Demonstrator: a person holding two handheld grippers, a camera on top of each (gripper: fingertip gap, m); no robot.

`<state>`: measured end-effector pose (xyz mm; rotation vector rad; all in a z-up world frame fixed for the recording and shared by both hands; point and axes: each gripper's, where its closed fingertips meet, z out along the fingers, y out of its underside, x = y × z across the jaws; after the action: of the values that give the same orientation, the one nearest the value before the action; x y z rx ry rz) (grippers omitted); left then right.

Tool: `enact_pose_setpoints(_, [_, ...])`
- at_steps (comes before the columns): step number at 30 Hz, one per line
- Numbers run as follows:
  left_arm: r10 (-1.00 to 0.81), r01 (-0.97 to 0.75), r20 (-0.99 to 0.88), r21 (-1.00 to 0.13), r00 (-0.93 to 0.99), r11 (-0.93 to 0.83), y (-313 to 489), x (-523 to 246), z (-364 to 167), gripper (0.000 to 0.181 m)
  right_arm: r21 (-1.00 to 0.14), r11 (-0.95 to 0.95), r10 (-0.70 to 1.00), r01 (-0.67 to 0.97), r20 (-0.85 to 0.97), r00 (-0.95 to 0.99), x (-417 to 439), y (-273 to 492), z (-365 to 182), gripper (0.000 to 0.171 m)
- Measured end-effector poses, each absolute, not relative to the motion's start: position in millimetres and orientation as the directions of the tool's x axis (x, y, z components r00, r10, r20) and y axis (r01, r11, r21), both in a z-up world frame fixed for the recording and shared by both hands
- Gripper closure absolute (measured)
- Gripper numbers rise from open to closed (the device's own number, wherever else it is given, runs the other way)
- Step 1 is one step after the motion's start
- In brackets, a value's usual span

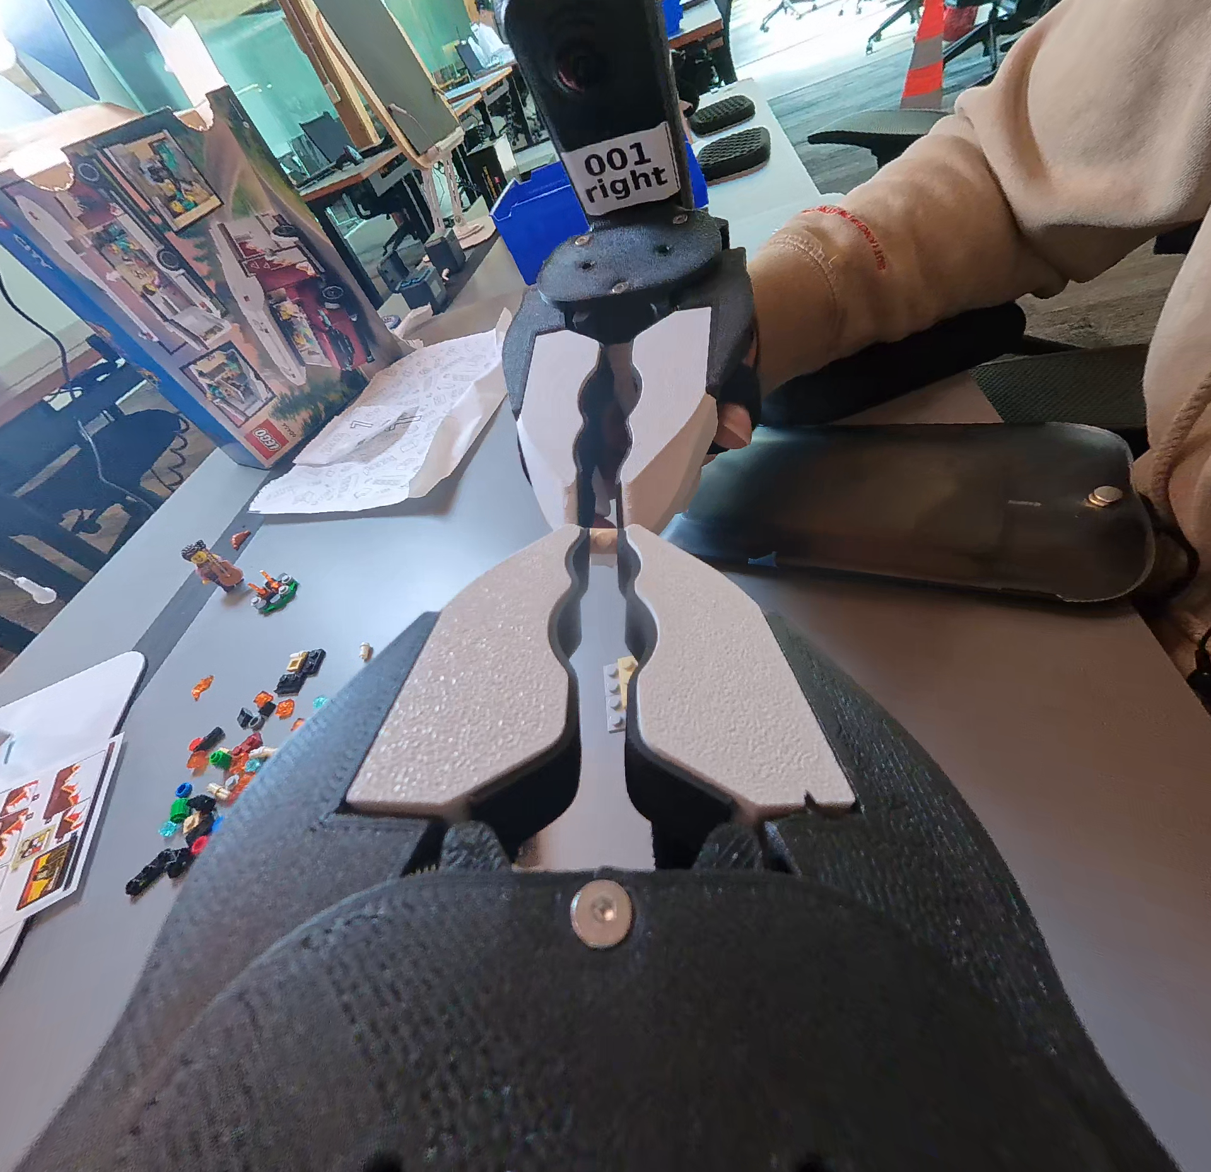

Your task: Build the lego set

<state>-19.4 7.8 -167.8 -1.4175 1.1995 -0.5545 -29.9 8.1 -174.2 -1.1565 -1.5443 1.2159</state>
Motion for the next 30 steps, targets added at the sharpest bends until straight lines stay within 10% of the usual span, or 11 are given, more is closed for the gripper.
enact_pose_setpoints(21, [-0.896, -0.344, -0.248, -0.932, 0.369, 0.116, 10, -22, -171, 0.173, -0.977, 0.115, 0.973, 0.179, 0.074, -0.22, -31, 9, -178, 0.163])
enact_pose_setpoints(30, [-0.928, -0.528, -0.054, -0.834, 0.369, -0.162, 17, -39, -232, 0.173, -0.81, 0.204, 0.965, 0.55, 0.071, -0.252, -17, 33, -255, 0.14])
